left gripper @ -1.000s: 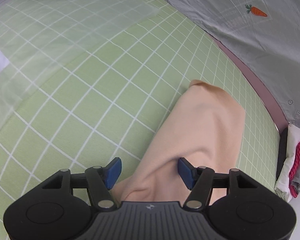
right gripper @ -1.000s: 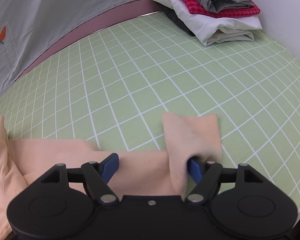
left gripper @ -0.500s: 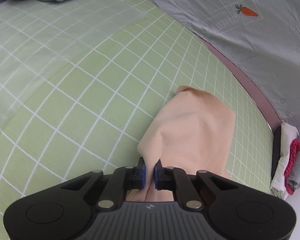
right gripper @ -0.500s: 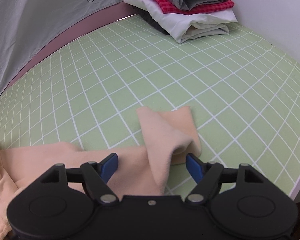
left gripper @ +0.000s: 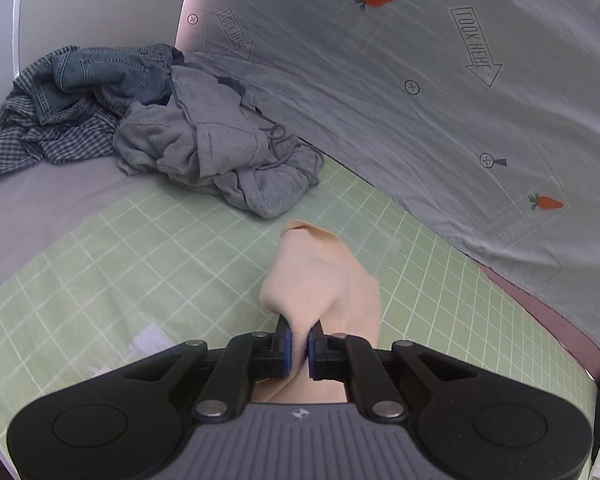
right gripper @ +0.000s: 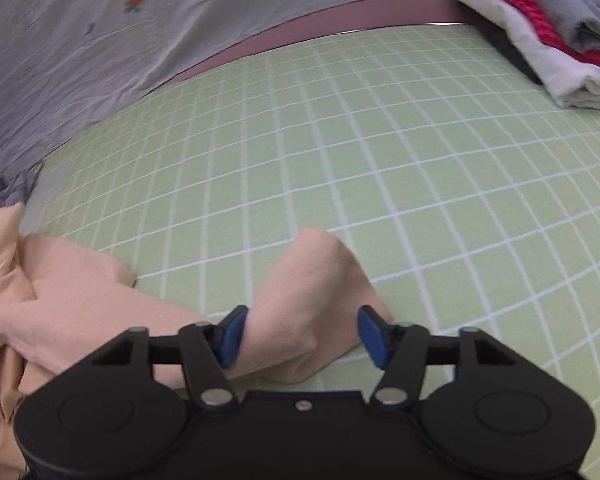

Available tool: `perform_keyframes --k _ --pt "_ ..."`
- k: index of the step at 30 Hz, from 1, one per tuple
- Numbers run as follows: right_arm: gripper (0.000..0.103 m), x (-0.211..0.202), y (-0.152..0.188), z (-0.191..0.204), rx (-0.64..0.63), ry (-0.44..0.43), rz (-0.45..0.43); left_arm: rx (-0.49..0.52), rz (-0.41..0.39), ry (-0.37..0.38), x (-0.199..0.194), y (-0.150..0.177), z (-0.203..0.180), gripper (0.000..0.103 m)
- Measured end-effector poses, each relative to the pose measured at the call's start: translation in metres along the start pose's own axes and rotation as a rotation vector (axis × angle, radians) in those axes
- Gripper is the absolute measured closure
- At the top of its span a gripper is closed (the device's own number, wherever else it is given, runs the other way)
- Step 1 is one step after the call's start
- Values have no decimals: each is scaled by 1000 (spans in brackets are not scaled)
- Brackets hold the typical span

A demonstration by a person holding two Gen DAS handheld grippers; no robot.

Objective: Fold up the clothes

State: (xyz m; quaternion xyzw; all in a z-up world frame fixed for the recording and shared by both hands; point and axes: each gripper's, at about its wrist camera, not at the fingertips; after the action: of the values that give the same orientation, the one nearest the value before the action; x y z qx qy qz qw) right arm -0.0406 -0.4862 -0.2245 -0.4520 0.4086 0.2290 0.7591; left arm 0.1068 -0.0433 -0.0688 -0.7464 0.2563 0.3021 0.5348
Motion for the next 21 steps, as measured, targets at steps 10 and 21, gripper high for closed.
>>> perform_keyframes --k 10,21 --pt "90 -28 -22 -2 -174 -109 -114 228 17 141 -16 49 -112 94" --pt "86 -60 -84 -166 -26 505 -297 182 106 254 -23 96 -137 64"
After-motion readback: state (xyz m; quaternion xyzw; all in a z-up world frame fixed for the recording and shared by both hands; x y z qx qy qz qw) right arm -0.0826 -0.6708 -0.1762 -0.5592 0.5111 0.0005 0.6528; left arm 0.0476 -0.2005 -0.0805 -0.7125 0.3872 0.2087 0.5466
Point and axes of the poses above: each gripper's, at about its wrist camera, not at the fingertips, and x roughly the way its jaws point, z to its left, y to its underside, and after that the axes turned 5 degrees about x, right-handed
